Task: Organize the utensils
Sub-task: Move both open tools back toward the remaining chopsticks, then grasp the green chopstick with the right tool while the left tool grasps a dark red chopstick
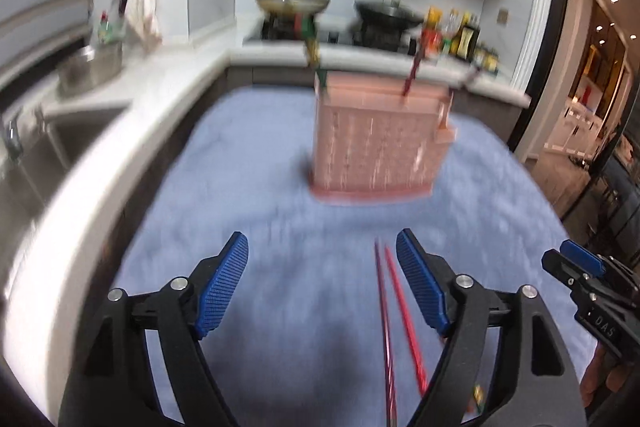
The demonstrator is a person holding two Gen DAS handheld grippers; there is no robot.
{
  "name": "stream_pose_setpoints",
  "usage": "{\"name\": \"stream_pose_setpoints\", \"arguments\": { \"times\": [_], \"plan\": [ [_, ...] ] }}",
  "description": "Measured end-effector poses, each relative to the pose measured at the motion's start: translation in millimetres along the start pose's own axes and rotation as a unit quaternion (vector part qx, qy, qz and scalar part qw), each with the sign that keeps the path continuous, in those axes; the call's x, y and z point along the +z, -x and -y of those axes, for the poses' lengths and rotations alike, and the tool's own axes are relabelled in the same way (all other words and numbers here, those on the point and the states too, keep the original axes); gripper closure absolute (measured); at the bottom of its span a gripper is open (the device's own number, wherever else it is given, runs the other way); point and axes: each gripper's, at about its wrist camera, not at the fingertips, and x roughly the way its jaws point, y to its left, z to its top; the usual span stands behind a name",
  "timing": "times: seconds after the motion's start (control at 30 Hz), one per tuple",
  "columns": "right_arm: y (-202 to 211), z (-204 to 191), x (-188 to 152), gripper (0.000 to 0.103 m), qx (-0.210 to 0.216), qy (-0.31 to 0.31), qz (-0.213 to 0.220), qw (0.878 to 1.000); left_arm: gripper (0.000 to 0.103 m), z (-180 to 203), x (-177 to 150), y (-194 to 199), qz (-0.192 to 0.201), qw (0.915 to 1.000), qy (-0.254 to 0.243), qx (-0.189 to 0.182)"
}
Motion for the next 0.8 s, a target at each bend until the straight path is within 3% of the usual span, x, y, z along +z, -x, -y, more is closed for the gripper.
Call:
{"name": "stream_pose_setpoints", "arguments": {
  "times": [0.1, 0.27, 0.8],
  "plan": [
    [-3, -2, -32, 0.060, -0.012, 0.006, -0.026, 1.000, 0.030, 1, -28, -6, -0.035, 0.9993, 0.007, -0.006],
    [-4, -7, -71, 0.060, -0.010, 0.015, -0.059, 0.998, 0.030, 8, -58, -7, -0.056, 0.9984, -0.013, 0.004],
    [-19, -28, -114, 0.063, 0.004, 0.038, -0.112, 0.993, 0.030, 25, -100, -19, -0.106, 0.9936, -0.038, -0.004]
  ]
}}
